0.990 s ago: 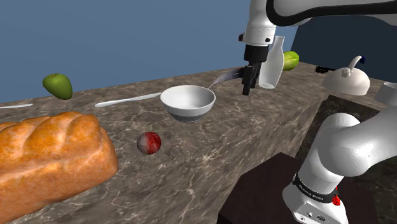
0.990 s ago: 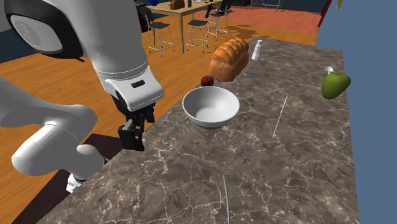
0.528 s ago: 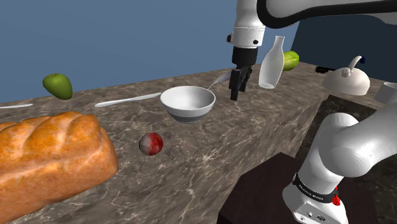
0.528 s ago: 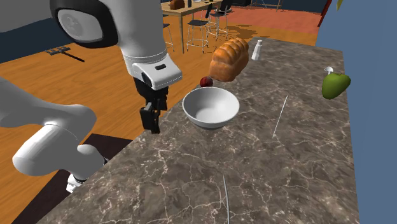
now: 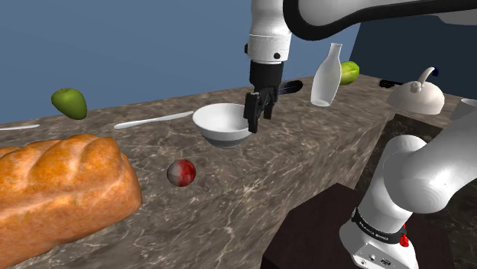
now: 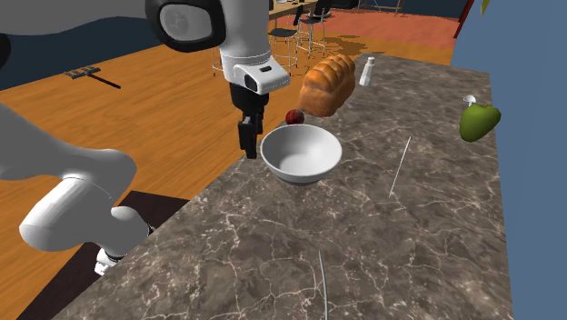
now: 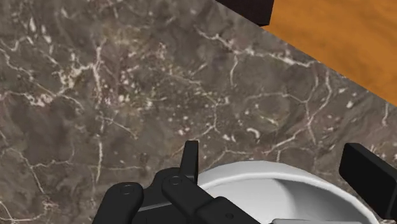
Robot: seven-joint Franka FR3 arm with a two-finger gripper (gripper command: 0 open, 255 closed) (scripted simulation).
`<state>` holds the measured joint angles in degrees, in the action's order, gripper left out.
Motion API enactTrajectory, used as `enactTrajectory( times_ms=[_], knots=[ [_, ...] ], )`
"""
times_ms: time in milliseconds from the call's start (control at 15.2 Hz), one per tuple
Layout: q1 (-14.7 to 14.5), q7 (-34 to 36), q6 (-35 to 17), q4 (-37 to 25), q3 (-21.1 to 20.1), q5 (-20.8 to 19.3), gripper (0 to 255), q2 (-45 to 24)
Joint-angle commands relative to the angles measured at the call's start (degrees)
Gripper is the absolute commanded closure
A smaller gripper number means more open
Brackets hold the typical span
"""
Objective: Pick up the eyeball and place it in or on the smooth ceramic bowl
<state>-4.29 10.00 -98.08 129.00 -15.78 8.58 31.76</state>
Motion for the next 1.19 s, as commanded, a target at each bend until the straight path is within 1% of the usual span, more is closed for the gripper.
enactTrajectory(
  times_ms=[0,198,462,726,990,1056,1122],
  knots=[
    [-0.33,3.06,-1.05,-2.82,-2.7,0.15,0,-3.37],
    [-0.72,7.42,-2.27,-6.72,-6.41,-0.29,0,-7.9],
    [-1.22,13.67,-3.45,-12.85,-11.24,-2.32,0,-14.82],
    [-1.91,20.51,-3.81,-20.18,-16.0,-6.23,0,-22.9],
    [-3.85,27.9,-2.87,-28.98,-20.07,-12.26,0,-32.4],
    [-4.27,28.69,-2.67,-30.02,-20.33,-13.01,0,-33.49],
    [-4.3,28.69,-3.44,-29.23,-20.24,-13.0,0,-33.47]
  ],
)
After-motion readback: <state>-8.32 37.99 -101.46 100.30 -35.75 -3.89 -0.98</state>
